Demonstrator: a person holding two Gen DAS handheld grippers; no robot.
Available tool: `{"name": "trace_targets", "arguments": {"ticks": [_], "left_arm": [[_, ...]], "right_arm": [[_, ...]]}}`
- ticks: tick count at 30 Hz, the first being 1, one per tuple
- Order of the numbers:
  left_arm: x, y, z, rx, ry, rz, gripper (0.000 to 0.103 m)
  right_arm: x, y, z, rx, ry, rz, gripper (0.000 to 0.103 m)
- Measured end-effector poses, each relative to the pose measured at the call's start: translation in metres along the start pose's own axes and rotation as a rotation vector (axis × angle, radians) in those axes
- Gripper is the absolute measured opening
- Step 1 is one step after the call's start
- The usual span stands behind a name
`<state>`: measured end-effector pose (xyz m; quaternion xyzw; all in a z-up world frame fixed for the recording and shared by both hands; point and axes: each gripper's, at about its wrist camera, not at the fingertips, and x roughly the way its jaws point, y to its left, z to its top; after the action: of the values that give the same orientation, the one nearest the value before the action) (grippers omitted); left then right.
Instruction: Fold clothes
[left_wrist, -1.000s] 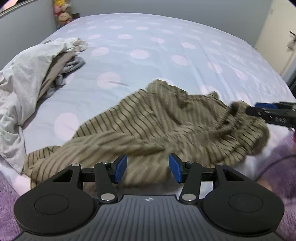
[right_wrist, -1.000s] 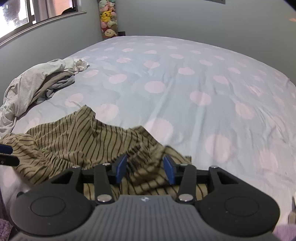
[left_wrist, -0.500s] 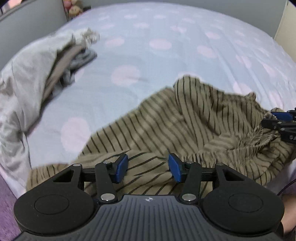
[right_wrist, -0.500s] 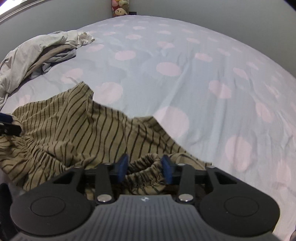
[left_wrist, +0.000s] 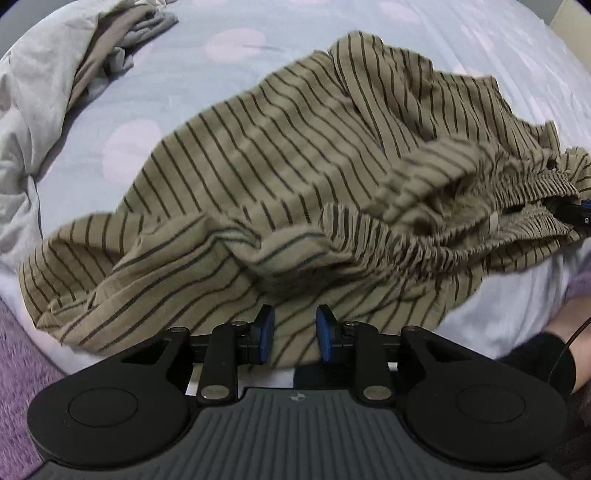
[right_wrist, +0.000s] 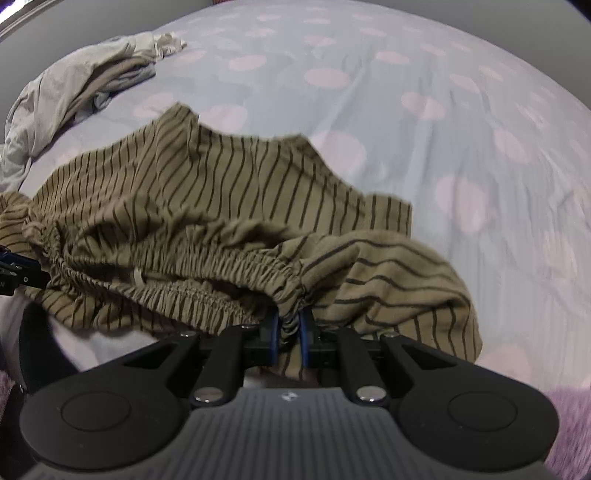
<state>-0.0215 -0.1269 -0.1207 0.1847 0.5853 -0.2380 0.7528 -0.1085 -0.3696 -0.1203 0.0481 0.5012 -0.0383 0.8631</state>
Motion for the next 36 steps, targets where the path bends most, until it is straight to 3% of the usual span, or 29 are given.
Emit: {"name": "trace_targets", "arguments": {"ticks": [5,8,12,15,20,30,36], "left_arm": [[-0.011,0.0,-0.014,0.0,-0.007,-0.003,0.023],[-0.029,0.001,-0.016,-0.009,-0.067,-0.016,0.024],[-0.056,0.001,-0.017,-0.016,-0.168,-0.027,0.029],[-0.066,0.006,-0.005,-0.032,-0.251,-0.046,0.038],[-0.068,0.018,0.006,-0.082,-0.343,-0.054,0.039],[-0.057,0.046,0.004,-0.163,-0.344,-0.104,0.039],[-0.047,0.024,0.032,-0.078,-0.344,-0.129,0.042]], "right_arm": [[-0.012,0.003,-0.01,-0.024,-0.024,0.0,0.016],[-0.025,0.005,-0.009,-0.041,-0.079,0.003,0.03],[-0.039,0.01,-0.005,-0.065,-0.155,-0.002,0.037],[-0.046,0.013,-0.001,-0.078,-0.203,-0.005,0.04],[-0.045,0.016,0.002,-0.086,-0.237,-0.011,0.043],[-0.033,0.008,-0.003,-0.043,-0.21,-0.03,0.043],[-0.031,0.01,-0.002,-0.057,-0.219,-0.033,0.043]]}}
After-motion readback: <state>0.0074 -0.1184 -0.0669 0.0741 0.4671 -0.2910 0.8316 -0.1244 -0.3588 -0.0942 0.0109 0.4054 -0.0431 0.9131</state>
